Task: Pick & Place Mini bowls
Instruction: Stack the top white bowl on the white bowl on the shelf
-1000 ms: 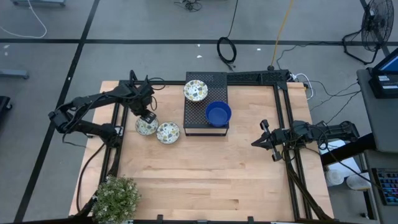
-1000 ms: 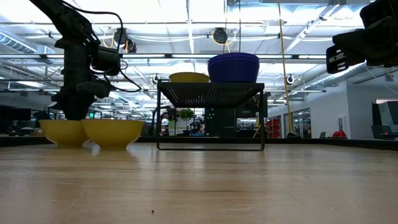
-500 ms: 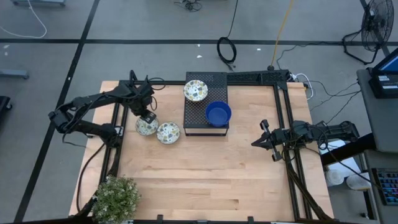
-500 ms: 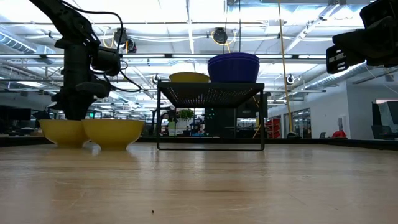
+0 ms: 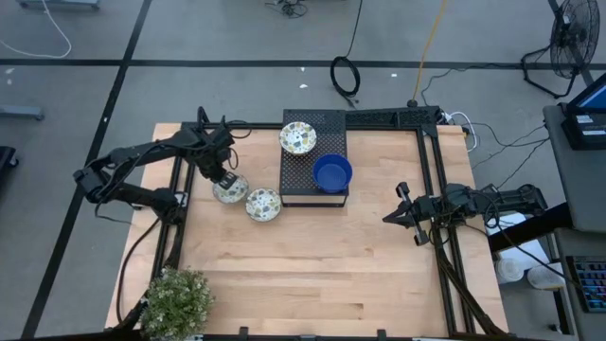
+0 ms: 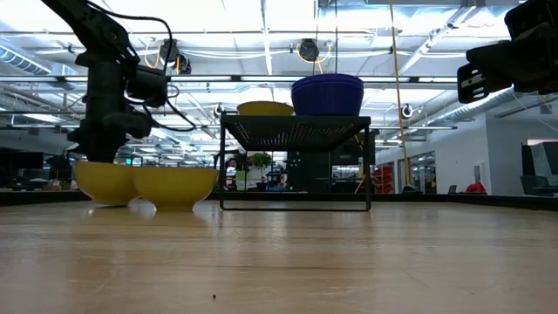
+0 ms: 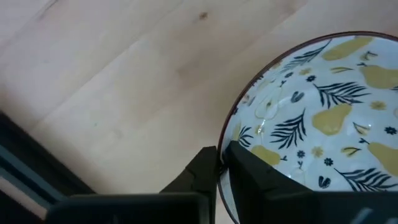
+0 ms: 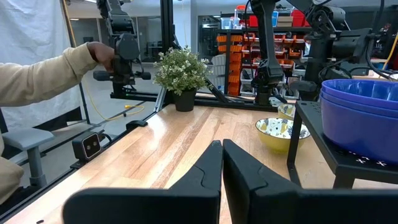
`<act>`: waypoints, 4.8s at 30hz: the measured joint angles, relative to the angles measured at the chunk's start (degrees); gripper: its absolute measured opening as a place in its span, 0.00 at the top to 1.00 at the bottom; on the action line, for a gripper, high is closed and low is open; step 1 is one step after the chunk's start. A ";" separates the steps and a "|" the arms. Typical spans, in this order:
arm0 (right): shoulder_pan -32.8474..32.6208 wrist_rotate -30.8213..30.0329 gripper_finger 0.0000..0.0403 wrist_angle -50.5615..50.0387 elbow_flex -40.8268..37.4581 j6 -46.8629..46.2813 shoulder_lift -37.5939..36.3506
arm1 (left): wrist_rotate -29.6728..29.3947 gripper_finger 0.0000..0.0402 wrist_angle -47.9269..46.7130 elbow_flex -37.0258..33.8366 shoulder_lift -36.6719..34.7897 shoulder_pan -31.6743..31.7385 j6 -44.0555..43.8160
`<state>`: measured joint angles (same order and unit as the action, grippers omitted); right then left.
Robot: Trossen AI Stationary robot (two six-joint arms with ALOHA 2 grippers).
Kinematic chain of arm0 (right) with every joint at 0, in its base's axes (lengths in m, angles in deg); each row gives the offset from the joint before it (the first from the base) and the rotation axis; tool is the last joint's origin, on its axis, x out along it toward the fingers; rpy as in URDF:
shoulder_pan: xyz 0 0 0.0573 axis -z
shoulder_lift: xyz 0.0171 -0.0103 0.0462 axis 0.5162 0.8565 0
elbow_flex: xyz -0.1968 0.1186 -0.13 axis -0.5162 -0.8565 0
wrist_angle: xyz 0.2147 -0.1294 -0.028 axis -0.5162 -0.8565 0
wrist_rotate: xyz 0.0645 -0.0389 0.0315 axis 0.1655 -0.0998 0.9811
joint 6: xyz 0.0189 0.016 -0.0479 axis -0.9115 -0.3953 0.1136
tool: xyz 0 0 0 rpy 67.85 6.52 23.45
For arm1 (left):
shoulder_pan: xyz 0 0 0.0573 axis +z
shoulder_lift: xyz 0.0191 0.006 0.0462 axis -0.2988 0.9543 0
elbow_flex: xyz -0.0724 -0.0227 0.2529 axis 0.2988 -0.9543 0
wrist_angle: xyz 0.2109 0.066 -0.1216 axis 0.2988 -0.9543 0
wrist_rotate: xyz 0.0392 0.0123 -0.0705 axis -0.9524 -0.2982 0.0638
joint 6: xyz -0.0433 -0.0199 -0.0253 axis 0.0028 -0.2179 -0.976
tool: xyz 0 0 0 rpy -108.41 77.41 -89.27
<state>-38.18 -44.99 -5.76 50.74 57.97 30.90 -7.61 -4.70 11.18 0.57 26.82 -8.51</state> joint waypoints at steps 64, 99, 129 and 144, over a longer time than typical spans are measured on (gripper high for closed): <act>-0.01 0.00 1.00 0.01 0.01 0.00 -0.02 | 3.67 0.99 22.34 11.68 -25.87 -10.13 -5.26; 0.01 0.00 1.00 0.01 -0.01 0.00 -0.02 | 17.07 0.99 3.96 59.28 24.56 -5.60 -11.29; 0.00 0.00 1.00 0.00 0.00 0.00 -0.01 | 12.17 0.98 -1.26 59.25 29.68 -4.20 -14.34; -0.01 -0.01 1.00 0.01 -0.01 0.00 -0.02 | 13.29 0.93 -1.24 59.23 29.21 -5.10 -11.24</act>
<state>-38.19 -45.00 -5.75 50.73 57.97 30.88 5.68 -5.94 70.41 29.79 21.73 -19.75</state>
